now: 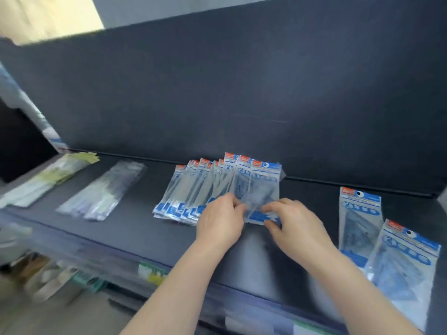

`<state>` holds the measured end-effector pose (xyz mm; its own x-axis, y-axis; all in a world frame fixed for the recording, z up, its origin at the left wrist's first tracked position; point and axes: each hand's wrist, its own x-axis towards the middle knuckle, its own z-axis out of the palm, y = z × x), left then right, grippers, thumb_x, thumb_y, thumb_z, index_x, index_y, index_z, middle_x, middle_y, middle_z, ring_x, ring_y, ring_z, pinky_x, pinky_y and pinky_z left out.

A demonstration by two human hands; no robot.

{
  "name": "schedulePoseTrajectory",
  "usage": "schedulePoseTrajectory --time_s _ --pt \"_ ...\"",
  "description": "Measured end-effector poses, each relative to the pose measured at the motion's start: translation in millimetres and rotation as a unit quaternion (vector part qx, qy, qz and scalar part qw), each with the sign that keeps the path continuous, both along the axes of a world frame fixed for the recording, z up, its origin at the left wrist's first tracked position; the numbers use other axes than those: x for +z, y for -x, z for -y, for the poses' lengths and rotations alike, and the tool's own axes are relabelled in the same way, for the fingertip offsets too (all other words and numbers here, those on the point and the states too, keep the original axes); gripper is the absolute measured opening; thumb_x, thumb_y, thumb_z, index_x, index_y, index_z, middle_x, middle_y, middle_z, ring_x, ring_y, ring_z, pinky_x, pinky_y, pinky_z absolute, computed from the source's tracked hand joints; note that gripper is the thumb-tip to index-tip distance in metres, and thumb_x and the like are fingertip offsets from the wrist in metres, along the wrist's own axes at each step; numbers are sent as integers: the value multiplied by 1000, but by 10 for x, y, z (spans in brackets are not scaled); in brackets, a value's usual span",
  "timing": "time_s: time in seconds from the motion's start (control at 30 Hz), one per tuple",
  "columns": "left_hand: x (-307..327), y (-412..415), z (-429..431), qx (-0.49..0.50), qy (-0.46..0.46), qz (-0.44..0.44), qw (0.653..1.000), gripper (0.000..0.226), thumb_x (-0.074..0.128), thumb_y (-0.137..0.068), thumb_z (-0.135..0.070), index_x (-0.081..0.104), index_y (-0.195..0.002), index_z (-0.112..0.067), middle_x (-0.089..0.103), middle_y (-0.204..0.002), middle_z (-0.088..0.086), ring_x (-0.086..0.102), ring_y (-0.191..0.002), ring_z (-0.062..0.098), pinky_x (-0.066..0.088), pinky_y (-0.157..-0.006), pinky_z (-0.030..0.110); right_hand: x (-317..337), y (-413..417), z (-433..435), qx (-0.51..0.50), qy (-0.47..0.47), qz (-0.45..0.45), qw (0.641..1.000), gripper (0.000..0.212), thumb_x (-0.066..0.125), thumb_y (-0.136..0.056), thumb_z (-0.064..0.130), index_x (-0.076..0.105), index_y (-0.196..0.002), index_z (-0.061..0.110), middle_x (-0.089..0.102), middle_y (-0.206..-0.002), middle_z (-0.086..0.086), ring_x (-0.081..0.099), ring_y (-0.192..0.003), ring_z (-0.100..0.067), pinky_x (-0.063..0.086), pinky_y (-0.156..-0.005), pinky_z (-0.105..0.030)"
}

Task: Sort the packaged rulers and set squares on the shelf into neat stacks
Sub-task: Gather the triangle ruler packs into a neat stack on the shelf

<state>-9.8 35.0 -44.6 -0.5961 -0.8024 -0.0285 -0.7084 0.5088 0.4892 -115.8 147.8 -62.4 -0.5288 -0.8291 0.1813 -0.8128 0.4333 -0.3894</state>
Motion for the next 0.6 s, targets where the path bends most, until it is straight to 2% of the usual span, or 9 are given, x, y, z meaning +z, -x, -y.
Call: schedulePoseTrajectory --time_s 0.1,0.23,0.4,0.47,0.53,0.6 --pt "91 -458 448 91 30 -23 995 24 40 -99 -20 59 -114 -18 64 -121 7 56 -112 30 42 -84 36 80 -281 416 66 -15 -24 997 34 46 -95 24 57 -125 35 57 -123 12 49 -117 -18 42 -85 -30" --pt "139 -1052 1053 160 41 -22 986 38 39 -98 -14 46 -134 -22 60 -129 6 55 -114 30 45 -87 37 193 -688 1013 113 -33 -47 992 31 45 -95 26 58 -122 33 58 -121 7 49 -116 -21 46 -88 -34" --pt "48 -1593 1792 156 56 -5 986 43 37 -97 -12 47 -134 -31 62 -125 0 57 -106 28 46 -78 36 142 -1273 1729 152 -42 -52 986 29 47 -95 28 58 -122 33 59 -121 6 50 -116 -22 45 -88 -33" --pt "0 -1747 2075 154 63 10 986 40 42 -99 -16 46 -136 -30 58 -129 2 52 -114 29 44 -82 37 67 -1470 1974 168 -47 -52 983 28 48 -94 27 59 -120 31 59 -121 7 48 -117 -22 45 -90 -34" --pt "-62 -1857 2286 133 110 78 982 40 51 -97 -26 46 -136 -29 48 -137 3 41 -125 28 42 -90 40 -4 -1616 2145 181 -59 -54 980 27 50 -93 27 60 -118 29 58 -121 7 42 -123 -20 42 -91 -34" --pt "-127 -1910 2424 110 156 123 974 37 55 -95 -29 50 -131 -31 44 -139 0 36 -127 27 40 -92 40 -55 -1708 2240 191 -71 -66 977 26 52 -93 27 60 -118 30 58 -122 10 35 -130 -18 37 -93 -35"
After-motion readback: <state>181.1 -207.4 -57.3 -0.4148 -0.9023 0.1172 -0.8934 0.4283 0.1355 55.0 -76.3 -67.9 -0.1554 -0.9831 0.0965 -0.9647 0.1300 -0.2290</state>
